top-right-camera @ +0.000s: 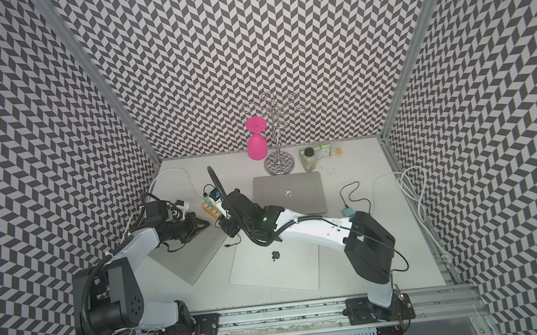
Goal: Unplug the laptop charger
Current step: Remove the plug from the socket.
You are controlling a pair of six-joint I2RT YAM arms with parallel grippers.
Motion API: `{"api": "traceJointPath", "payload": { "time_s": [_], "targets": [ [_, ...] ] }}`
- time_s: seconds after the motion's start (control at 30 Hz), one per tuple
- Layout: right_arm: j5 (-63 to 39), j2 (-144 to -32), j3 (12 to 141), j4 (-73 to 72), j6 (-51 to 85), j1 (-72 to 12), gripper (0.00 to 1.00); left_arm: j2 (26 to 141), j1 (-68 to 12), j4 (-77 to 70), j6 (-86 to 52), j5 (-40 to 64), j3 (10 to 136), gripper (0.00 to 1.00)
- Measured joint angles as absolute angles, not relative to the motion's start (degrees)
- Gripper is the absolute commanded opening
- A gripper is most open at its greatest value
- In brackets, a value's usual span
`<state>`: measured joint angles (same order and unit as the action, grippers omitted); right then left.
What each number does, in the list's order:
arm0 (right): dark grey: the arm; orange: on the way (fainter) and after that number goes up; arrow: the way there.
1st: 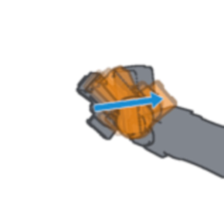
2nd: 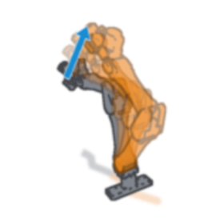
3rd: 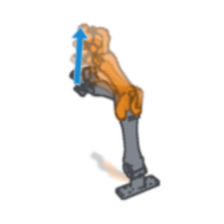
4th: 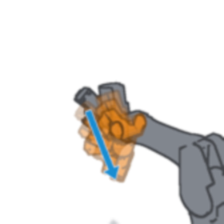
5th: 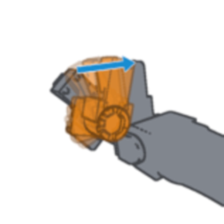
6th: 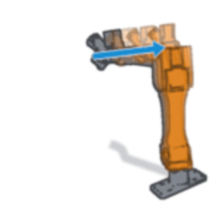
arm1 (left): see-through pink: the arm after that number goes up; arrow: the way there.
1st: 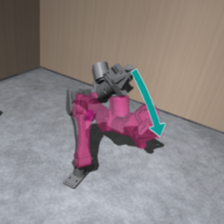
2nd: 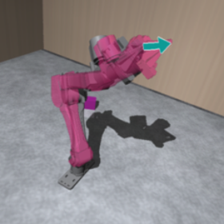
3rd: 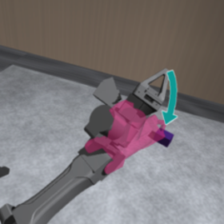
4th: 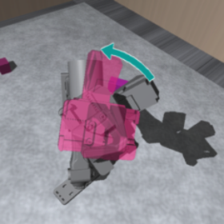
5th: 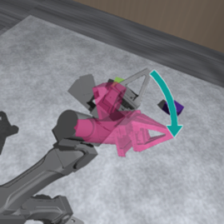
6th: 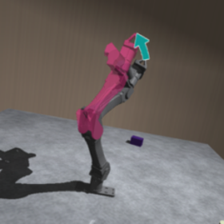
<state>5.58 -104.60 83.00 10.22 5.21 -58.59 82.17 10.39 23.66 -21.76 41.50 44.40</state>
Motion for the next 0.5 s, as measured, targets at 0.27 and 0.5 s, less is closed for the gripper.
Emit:
{"api": "traceJointPath", "payload": {
  "time_s": [0.27,0.5],
  "targets": [
    [2.9,-112.1,88.9,10.7,5.3,-52.0,0.29,85.6,12.3,21.7,-23.6,42.9,48.4,0.00],
    [-3.0,-119.0,95.0,14.7,2.7,-51.6,0.28,90.6,13.3,19.0,-25.2,43.4,49.9,0.00]
  ]
}}
